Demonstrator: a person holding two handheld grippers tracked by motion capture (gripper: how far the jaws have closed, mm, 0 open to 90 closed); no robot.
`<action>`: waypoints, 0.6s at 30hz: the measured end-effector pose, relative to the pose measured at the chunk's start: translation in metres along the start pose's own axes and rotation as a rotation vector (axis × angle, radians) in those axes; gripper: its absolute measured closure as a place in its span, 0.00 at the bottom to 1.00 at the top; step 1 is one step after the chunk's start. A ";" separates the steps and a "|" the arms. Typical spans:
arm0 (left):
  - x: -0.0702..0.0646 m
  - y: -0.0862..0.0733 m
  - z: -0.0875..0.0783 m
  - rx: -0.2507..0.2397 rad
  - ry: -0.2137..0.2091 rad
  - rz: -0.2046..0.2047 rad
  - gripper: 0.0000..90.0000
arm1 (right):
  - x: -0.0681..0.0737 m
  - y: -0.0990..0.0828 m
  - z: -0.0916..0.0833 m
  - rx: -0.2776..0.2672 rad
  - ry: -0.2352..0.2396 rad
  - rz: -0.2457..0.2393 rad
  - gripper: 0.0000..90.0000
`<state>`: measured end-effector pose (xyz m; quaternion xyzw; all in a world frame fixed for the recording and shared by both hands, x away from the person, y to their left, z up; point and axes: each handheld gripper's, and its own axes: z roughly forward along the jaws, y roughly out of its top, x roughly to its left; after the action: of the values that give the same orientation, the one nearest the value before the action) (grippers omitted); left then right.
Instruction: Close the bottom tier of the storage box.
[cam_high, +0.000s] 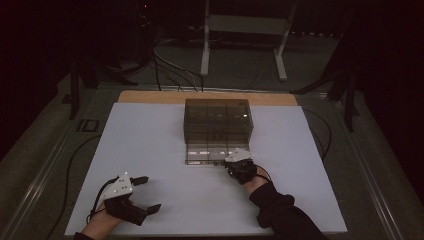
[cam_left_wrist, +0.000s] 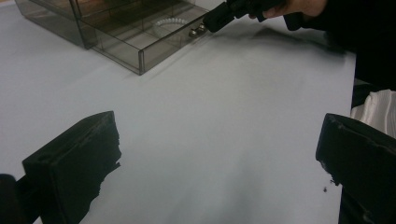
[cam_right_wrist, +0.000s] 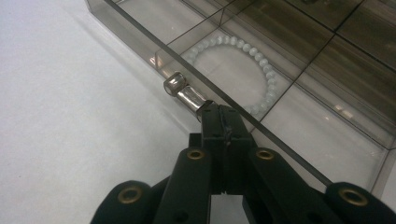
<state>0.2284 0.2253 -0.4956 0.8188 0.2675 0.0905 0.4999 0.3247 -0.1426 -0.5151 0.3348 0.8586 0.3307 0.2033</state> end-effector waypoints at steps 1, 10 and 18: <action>0.000 0.000 0.000 0.001 0.001 0.001 0.00 | 0.000 0.000 0.000 0.000 0.000 0.001 1.00; 0.000 0.000 0.000 0.001 0.000 0.001 0.00 | 0.000 0.002 0.002 0.001 0.001 0.002 1.00; 0.000 0.000 0.000 0.003 0.000 0.000 0.00 | -0.001 0.004 0.003 0.004 0.001 0.002 1.00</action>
<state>0.2284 0.2253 -0.4959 0.8196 0.2677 0.0902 0.4984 0.3289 -0.1395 -0.5147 0.3359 0.8591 0.3294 0.2019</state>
